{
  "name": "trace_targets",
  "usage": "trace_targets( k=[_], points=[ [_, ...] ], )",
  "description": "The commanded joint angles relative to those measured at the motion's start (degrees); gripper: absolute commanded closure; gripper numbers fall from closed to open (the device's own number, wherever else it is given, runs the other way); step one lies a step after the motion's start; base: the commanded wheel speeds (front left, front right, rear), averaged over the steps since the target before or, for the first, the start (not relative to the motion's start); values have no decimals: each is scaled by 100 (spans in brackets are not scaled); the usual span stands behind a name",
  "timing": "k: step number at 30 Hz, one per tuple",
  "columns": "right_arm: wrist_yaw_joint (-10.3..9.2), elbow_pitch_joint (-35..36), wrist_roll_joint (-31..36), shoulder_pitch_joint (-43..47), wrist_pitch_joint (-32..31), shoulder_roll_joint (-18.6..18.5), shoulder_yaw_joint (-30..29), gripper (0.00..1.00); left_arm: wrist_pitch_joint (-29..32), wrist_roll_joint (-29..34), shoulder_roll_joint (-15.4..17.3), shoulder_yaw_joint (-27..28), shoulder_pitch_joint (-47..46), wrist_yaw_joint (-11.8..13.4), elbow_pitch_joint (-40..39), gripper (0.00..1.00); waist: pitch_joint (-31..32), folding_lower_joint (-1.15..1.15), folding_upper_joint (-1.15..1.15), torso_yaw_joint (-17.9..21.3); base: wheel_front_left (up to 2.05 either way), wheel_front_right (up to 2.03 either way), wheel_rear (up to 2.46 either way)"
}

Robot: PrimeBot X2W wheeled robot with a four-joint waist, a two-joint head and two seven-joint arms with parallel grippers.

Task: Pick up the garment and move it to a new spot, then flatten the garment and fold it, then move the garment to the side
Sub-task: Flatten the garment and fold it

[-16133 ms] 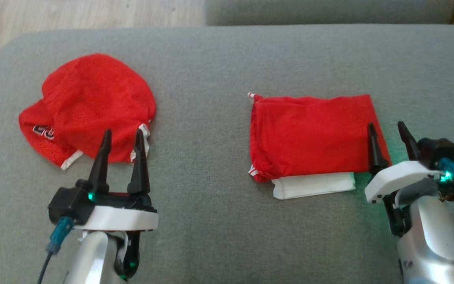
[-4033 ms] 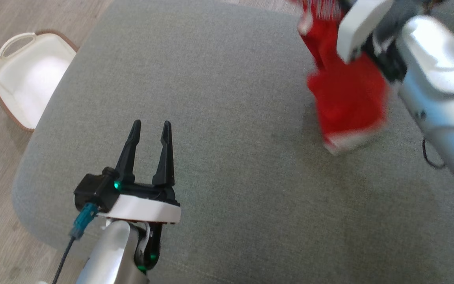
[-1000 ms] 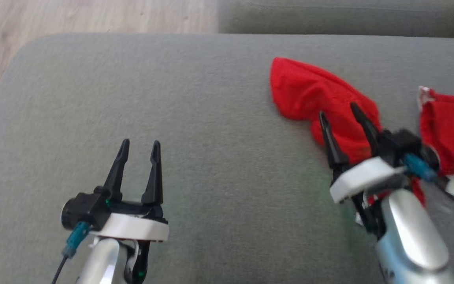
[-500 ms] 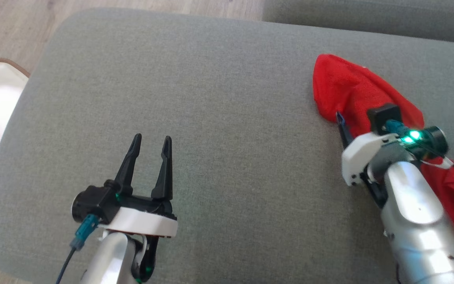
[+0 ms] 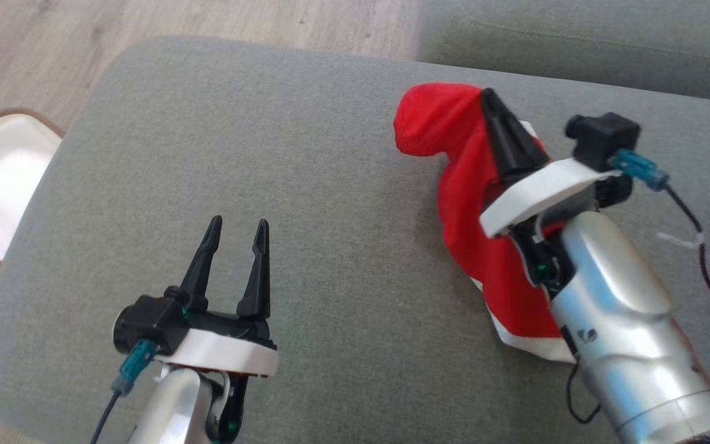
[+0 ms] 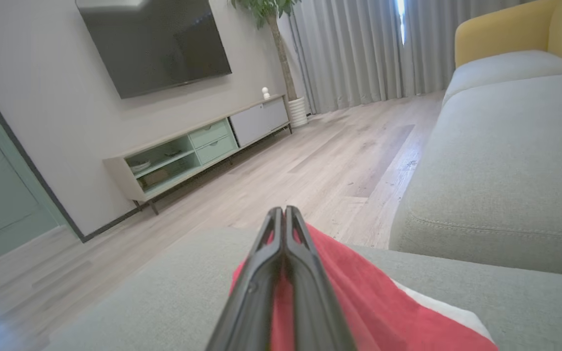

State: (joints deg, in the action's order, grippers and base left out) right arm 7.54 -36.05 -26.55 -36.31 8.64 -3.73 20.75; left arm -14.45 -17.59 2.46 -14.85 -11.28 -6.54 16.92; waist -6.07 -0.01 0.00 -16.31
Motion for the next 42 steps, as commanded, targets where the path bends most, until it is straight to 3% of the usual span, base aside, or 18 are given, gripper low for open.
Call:
trace_targets(
  k=[1, 3, 11, 15, 18, 20, 26, 33, 37, 42],
  points=[
    [-5, 37, -2, -255, 77, 84, -64, 100, -55, 46, 42, 157, -86, 10, -187, 0, -28, 1, 0, -44, 0, 0, 0],
    [-5, -322, 46, -294, 113, 82, -360, 100, -55, 57, 42, 152, -93, 6, -202, 0, -83, 1, 0, -96, 0, 0, 0],
    [-5, -2212, 1874, -913, 475, -427, -2045, 100, -55, -18, 42, 2, -261, -11, -239, 0, -413, 1, 0, -326, 0, 0, 0],
    [-5, -2571, 2762, -1072, 561, -650, -3048, 100, -55, -60, 42, -52, -329, 10, -227, 0, -487, 1, 0, -364, 0, 0, 0],
    [-5, -2593, 3376, -1092, 584, -601, -3687, 100, -55, -76, 42, -57, -363, 28, -216, 0, -511, 1, 0, -339, 0, 0, 0],
    [-5, -2650, 3859, -1056, 453, -539, -3867, 0, -55, -71, 42, -48, -372, 37, -205, 0, -505, 1, 0, -288, 0, 0, 0],
    [-5, -2489, 4923, -961, -129, -245, -4579, 0, -55, -36, 42, 4, -388, 49, -194, 0, -424, 1, 0, -35, 0, 0, 0],
    [-5, -2280, 5009, -1049, 425, 52, -4766, 0, -55, 31, 42, 169, -331, 51, -211, 0, -222, 1, 0, 356, 0, 0, 0],
    [-5, -2278, 4270, -1001, 623, 81, -4253, 0, -55, 98, 42, 351, -239, 43, -271, 0, -64, 1, 0, 666, 0, 0, 0],
    [-5, -760, 2658, 3, 633, 83, -2913, 0, -55, 152, 42, 569, -97, 24, -398, 0, 93, 1, 0, 1079, 0, 0, 0]
  ],
)
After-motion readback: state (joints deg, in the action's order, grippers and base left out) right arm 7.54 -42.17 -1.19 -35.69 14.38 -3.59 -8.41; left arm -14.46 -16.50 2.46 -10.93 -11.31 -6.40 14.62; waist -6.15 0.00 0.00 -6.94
